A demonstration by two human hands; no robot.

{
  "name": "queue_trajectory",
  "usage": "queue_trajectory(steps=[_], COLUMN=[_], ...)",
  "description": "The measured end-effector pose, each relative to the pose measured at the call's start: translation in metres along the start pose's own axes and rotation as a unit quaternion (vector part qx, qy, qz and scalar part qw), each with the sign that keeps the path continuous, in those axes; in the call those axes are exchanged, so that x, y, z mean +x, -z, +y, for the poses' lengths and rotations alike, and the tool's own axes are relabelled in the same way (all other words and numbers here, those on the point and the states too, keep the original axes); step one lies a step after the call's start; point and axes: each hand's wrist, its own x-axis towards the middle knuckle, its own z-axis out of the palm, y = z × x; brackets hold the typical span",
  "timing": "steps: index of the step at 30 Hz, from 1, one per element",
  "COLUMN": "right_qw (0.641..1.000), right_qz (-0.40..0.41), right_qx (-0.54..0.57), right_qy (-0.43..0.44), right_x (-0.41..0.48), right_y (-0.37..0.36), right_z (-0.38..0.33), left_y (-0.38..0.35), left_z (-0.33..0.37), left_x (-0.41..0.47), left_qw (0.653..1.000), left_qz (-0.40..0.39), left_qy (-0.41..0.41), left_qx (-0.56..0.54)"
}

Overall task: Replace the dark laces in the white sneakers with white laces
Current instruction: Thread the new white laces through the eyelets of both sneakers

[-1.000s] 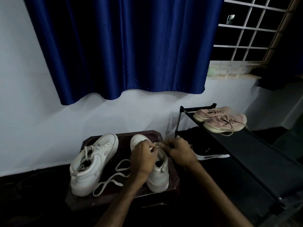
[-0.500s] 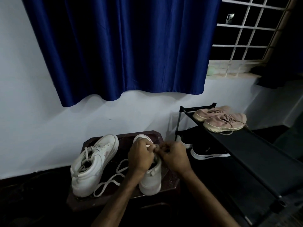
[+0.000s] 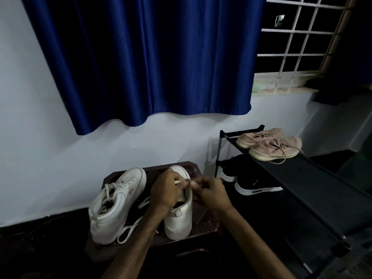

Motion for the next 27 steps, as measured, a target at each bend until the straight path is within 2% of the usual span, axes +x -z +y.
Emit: queue_trajectory(steps=[1,3,5,8,11,16,19,20,23,25,27], right_qw=[0.998,0.998,1.0,0.993,0.974,0.981,0.998,0.999,0.989,0.991,0.987], right_qz=[-0.016,-0.013,0.005,0.03,0.012,-0.014,-0.015,-0.039,-0.117,-0.088,-0.065], right_qx=[0.056,0.047,-0.005,-0.099,-0.212,-0.16,-0.04,-0.015,-0.087,-0.102,-0.129], right_qy=[-0.032,-0.035,-0.004,0.048,0.085,0.11,0.039,0.007,-0.021,0.005,0.066], right_x=[0.001,0.006,0.007,0.004,0.003,-0.002,-0.007,-0.011,-0.015,-0.01,-0.003], right_y=[0.0,-0.002,-0.007,-0.012,-0.008,0.002,0.013,0.018,0.033,0.036,0.031], right_z=[-0.001,-0.003,-0.006,-0.011,-0.009,-0.002,0.011,0.015,0.022,0.014,-0.004], left_y=[0.001,0.002,0.001,-0.001,-0.007,-0.01,-0.012,-0.014,-0.016,-0.018,-0.018], left_z=[-0.003,-0.008,-0.013,-0.019,-0.025,-0.014,-0.016,-0.018,-0.023,-0.025,-0.027], left_x=[0.001,0.001,0.0,-0.003,-0.005,-0.017,-0.019,-0.019,-0.018,-0.017,-0.015], left_qw=[1.0,0.999,0.998,0.999,1.0,0.999,1.0,0.999,0.999,0.999,0.998], left_qz=[-0.005,0.004,0.018,-0.006,-0.008,0.022,0.03,0.033,0.04,0.031,0.023], left_qy=[-0.006,-0.026,-0.037,-0.036,-0.011,-0.013,-0.003,-0.002,-0.005,-0.017,-0.033], left_qx=[-0.02,-0.042,-0.039,-0.011,-0.022,0.02,0.001,-0.009,-0.034,-0.041,-0.041])
